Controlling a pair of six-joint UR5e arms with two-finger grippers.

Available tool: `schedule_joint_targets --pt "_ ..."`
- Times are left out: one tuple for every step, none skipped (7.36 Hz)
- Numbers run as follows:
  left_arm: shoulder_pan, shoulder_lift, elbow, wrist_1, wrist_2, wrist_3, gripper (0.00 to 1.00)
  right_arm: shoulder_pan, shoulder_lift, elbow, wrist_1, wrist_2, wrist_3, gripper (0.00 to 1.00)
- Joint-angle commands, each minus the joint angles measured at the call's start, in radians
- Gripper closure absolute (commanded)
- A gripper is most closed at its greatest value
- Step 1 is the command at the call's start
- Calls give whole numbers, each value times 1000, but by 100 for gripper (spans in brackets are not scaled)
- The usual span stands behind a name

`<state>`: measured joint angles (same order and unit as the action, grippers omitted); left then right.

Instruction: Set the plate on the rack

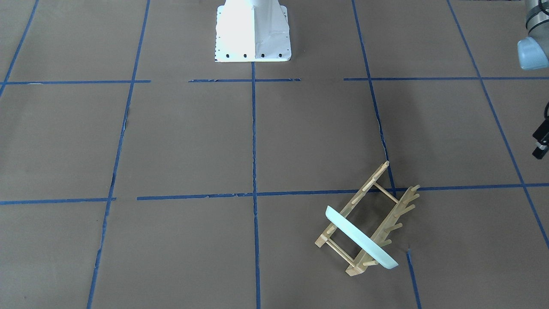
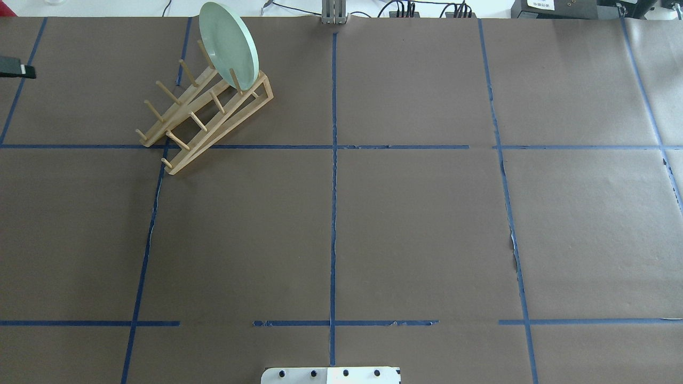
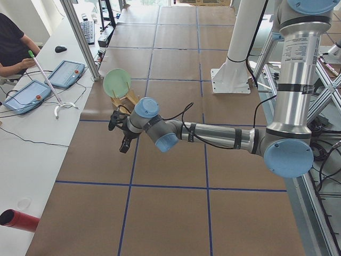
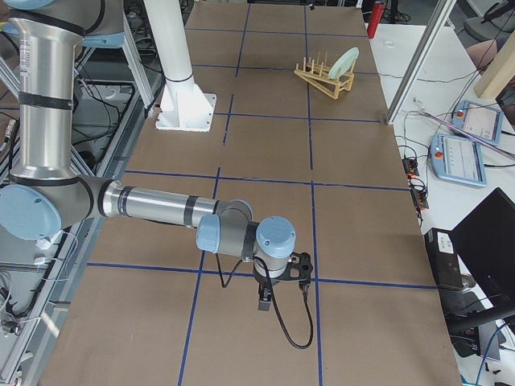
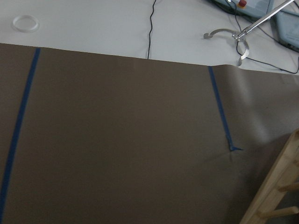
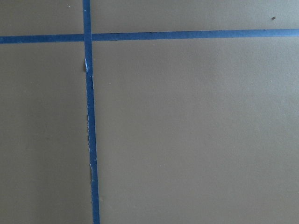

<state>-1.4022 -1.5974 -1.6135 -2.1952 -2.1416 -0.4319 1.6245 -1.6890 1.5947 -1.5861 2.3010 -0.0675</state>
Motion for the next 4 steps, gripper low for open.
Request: schedule_joint_targets --pt "-201 1 -29 358 -1 456 0 0 0 1 0 0 0 0" --pt "-258 1 -28 482 -3 555 0 0 0 1 0 0 0 0" --pt "-289 2 -22 614 -26 555 0 0 0 -1 0 0 0 0" --pt "-288 -6 -19 749 -146 553 0 0 0 -1 0 0 0 0"
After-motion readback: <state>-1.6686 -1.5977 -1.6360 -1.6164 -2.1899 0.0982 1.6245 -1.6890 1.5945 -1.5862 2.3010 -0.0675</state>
